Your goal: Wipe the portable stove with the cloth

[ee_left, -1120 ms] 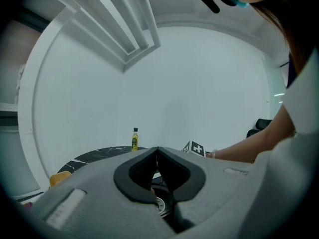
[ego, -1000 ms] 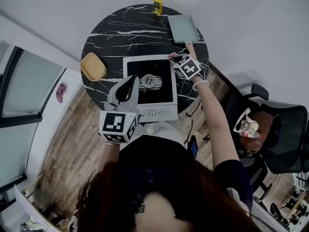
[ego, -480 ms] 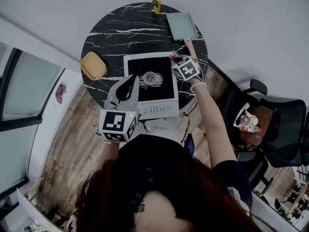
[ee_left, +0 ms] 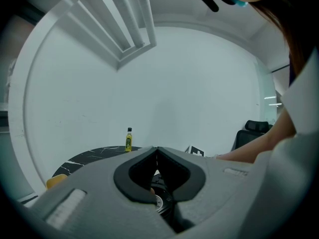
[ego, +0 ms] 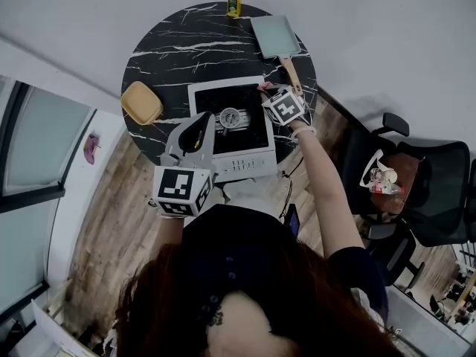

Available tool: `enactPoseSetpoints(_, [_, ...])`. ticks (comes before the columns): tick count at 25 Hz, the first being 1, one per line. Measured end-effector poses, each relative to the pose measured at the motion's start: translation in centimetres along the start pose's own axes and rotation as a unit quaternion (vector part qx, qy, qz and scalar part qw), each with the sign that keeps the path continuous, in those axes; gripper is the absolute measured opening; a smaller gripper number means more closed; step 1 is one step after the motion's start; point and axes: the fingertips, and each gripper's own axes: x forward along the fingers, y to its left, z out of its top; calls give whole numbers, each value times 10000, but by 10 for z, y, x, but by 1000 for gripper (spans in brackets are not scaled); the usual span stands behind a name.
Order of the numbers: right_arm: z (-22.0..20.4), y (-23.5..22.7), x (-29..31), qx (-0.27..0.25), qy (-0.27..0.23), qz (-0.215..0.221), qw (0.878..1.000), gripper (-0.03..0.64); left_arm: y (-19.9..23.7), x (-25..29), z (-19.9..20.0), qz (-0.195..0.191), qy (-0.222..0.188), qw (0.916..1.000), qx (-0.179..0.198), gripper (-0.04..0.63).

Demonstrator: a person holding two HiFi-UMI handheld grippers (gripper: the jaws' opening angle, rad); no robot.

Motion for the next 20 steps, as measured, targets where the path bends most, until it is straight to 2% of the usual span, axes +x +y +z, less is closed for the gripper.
enactPoseSetpoints(20, [-25, 28, -20, -24, 245, 22, 9997, 20, 8, -21, -4, -82, -36, 9999, -81, 12])
